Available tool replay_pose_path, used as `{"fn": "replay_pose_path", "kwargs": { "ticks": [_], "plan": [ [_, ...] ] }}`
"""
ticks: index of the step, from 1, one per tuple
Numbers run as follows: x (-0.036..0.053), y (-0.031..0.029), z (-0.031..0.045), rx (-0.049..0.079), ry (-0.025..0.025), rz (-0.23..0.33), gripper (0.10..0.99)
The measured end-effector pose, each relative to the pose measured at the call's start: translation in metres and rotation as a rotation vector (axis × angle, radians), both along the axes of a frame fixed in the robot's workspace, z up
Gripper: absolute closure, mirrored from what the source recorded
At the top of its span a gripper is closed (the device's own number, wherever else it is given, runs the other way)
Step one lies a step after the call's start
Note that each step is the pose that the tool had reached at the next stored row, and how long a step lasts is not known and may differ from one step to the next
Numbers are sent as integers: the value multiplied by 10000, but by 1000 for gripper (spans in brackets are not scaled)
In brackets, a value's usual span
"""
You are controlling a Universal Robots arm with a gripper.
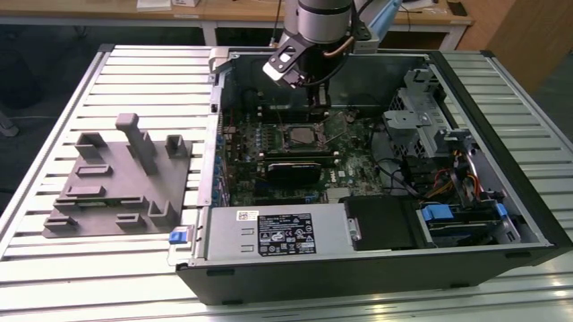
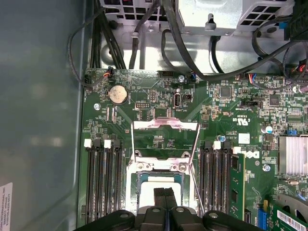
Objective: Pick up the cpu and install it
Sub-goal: 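Close the cpu cover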
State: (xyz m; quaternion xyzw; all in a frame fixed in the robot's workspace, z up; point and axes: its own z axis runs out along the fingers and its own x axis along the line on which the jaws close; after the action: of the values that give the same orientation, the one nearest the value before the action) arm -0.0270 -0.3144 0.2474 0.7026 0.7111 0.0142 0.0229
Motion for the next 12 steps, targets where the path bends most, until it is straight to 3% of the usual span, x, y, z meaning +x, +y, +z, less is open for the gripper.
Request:
{"fn": "replay_pose_path", "kwargs": {
  "ticks": [12],
  "plan": [
    [68, 0, 0, 0, 0, 1, 980]
  ]
}}
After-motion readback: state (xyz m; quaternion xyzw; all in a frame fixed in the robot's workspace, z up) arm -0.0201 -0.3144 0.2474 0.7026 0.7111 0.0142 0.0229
